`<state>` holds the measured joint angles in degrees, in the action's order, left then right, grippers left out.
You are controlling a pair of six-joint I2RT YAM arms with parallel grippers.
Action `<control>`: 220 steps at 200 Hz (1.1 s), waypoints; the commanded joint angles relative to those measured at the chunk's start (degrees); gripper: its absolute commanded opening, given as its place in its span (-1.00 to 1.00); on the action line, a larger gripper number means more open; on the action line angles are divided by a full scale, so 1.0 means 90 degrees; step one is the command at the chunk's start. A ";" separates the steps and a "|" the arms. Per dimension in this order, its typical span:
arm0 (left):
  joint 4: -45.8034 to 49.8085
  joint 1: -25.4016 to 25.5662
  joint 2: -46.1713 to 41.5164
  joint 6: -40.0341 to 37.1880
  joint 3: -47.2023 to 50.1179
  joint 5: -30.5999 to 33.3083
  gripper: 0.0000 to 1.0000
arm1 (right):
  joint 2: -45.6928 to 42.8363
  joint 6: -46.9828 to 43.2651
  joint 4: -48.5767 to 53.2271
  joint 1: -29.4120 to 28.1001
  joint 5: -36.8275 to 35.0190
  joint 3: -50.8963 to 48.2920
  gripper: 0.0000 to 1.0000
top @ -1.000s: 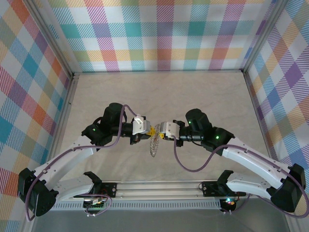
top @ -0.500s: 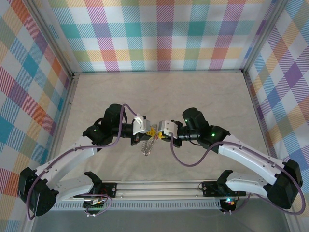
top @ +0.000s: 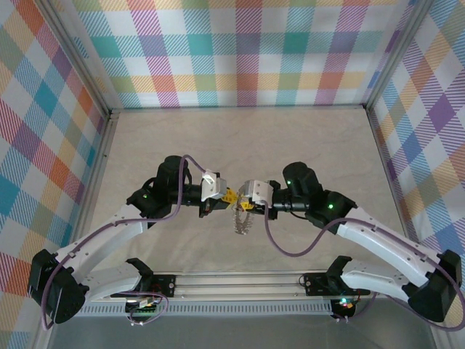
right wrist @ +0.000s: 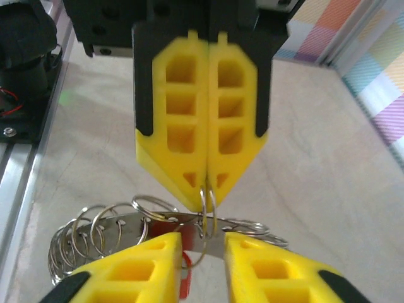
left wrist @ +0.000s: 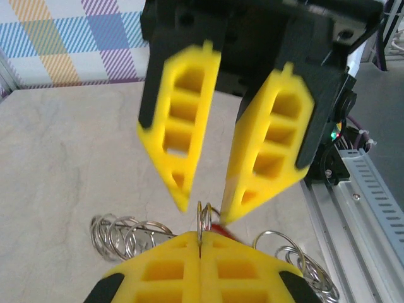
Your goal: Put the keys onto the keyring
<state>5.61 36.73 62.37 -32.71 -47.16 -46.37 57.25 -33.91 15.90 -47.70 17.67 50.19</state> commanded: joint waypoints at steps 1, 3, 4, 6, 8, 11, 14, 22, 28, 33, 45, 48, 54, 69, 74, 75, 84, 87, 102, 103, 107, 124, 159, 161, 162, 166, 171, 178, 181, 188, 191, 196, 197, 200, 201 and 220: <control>-0.0315 0.0108 0.0024 0.0039 -0.0023 -0.0330 -1.00 | -0.0276 -0.0094 -0.0157 -0.0012 0.0014 -0.0213 -0.37; -0.0314 0.0108 0.0033 0.0035 -0.0017 -0.0340 -1.00 | -0.0292 -0.0091 -0.0180 -0.0012 0.0022 -0.0242 -0.36; -0.0317 0.0103 0.0043 0.0038 -0.0020 -0.0338 -1.00 | -0.0304 -0.0085 -0.0192 -0.0012 0.0026 -0.0253 -0.36; -0.0317 0.0107 0.0048 0.0040 -0.0030 -0.0344 -1.00 | -0.0321 -0.0076 -0.0221 -0.0012 0.0028 -0.0286 -0.36; -0.0312 0.0108 0.0059 0.0040 -0.0038 -0.0350 -1.00 | -0.0345 -0.0067 -0.0255 -0.0012 0.0033 -0.0316 -0.35; -0.0311 0.0108 0.0075 0.0048 -0.0042 -0.0360 -1.00 | -0.0374 -0.0054 -0.0302 -0.0012 0.0043 -0.0360 -0.35; -0.0312 0.0108 0.0088 0.0057 -0.0051 -0.0357 -1.00 | -0.0395 -0.0042 -0.0353 -0.0012 0.0055 -0.0407 -0.34; -0.0325 0.0108 0.0127 0.0130 -0.0084 -0.0378 -1.00 | -0.0444 -0.0013 -0.0452 -0.0012 0.0100 -0.0502 -0.34; -0.0343 0.0108 0.0149 0.0182 -0.0110 -0.0414 -1.00 | -0.0468 0.0021 -0.0516 -0.0012 0.0107 -0.0555 -0.34; -0.0357 0.0108 0.0167 0.0236 -0.0117 -0.0429 -1.00 | -0.0477 0.0041 -0.0565 -0.0012 0.0097 -0.0583 -0.34; -0.0420 0.0107 0.0178 0.0297 -0.0113 -0.0437 -1.00 | -0.0451 0.0064 -0.0580 -0.0012 0.0038 -0.0583 -0.34; -0.0433 0.0108 0.0177 0.0302 -0.0107 -0.0441 -1.00 | -0.0435 0.0080 -0.0571 -0.0012 0.0019 -0.0572 -0.34; -0.0463 0.0108 0.0177 0.0303 -0.0090 -0.0425 -1.00 | -0.0397 0.0100 -0.0566 -0.0012 -0.0027 -0.0556 -0.34; -0.0530 0.0106 0.0189 0.0342 -0.0083 -0.0398 -1.00 | -0.0302 0.0156 -0.0574 -0.0012 0.0062 -0.0496 -0.34; -0.0567 0.0108 0.0180 0.0369 -0.0061 -0.0409 -1.00 | -0.0262 0.0178 -0.0590 -0.0012 0.0131 -0.0465 -0.34; -0.0576 0.0103 0.0175 0.0375 -0.0057 -0.0412 -1.00 | -0.0255 0.0181 -0.0597 -0.0012 0.0138 -0.0458 -0.34; -0.0662 0.0116 0.0177 0.0430 -0.0025 -0.0465 -1.00 | -0.0181 0.0202 -0.0613 -0.0017 0.0222 -0.0410 -0.35; -0.0691 0.0118 0.0179 0.0440 -0.0006 -0.0479 -1.00 | -0.0159 0.0217 -0.0614 -0.0020 0.0249 -0.0398 -0.35; -0.0797 0.0113 0.0206 0.0468 0.0034 -0.0538 -1.00 | -0.0069 0.0319 -0.0714 -0.0022 0.0281 -0.0392 -0.38; -0.0798 0.0116 0.0208 0.0464 0.0034 -0.0549 -1.00 | -0.0061 0.0330 -0.0718 -0.0022 0.0277 -0.0396 -0.38; -0.0802 0.0112 0.0218 0.0461 0.0035 -0.0559 -1.00 | -0.0049 0.0361 -0.0763 -0.0022 0.0281 -0.0415 -0.38; -0.0898 0.0112 0.0238 0.0513 0.0082 -0.0601 -1.00 | -0.0016 0.0485 -0.1026 -0.0021 0.0273 -0.0498 -0.41; -0.1142 0.0118 0.0300 0.0623 0.0201 -0.0672 -1.00 | -0.0013 0.0496 -0.1119 -0.0022 0.0278 -0.0506 -0.51; -0.1146 0.0118 0.0305 0.0623 0.0208 -0.0672 -1.00 | -0.0021 0.0491 -0.1121 -0.0022 0.0289 -0.0515 -0.51; -0.1143 0.0118 0.0306 0.0625 0.0204 -0.0670 -1.00 | -0.0022 0.0494 -0.1122 -0.0022 0.0295 -0.0517 -0.51; -0.1141 0.0118 0.0306 0.0628 0.0204 -0.0669 -1.00 | -0.0030 0.0489 -0.1120 -0.0021 0.0307 -0.0518 -0.52; -0.1141 0.0116 0.0306 0.0634 0.0201 -0.0685 -1.00 | -0.0048 0.0487 -0.1122 -0.0022 0.0311 -0.0526 -0.53; -0.1145 0.0123 0.0297 0.0631 0.0210 -0.0696 -1.00 | -0.0060 0.0478 -0.1102 -0.0019 0.0319 -0.0528 -0.53; -0.1141 0.0127 0.0293 0.0627 0.0216 -0.0697 -1.00 | -0.0062 0.0477 -0.1095 -0.0017 0.0314 -0.0533 -0.53; -0.1141 0.0128 0.0306 0.0614 0.0231 -0.0707 -1.00 | -0.0081 0.0464 -0.1082 -0.0022 0.0329 -0.0545 -0.57; -0.1141 0.0120 0.0306 0.0601 0.0230 -0.0699 -1.00 | -0.0085 0.0467 -0.1073 -0.0022 0.0327 -0.0547 -0.59; -0.1129 0.0129 0.0305 0.0581 0.0232 -0.0704 -1.00 | -0.0100 0.0476 -0.1073 -0.0022 0.0321 -0.0554 -0.61; -0.1125 0.0129 0.0306 0.0574 0.0236 -0.0706 -1.00 | -0.0101 0.0481 -0.1073 -0.0022 0.0321 -0.0556 -0.61; -0.1114 0.0128 0.0302 0.0569 0.0226 -0.0703 -1.00 | -0.0108 0.0486 -0.1073 -0.0022 0.0320 -0.0557 -0.62; -0.1108 0.0123 0.0304 0.0563 0.0223 -0.0705 -1.00 | -0.0110 0.0491 -0.1073 -0.0022 0.0321 -0.0558 -0.63; -0.1072 0.0138 0.0286 0.0558 0.0204 -0.0691 -1.00 | -0.0110 0.0526 -0.1103 -0.0022 0.0363 -0.0587 -0.72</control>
<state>-1.72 36.77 65.06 -27.66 -45.58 -50.11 57.06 -30.22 9.37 -47.64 18.28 45.21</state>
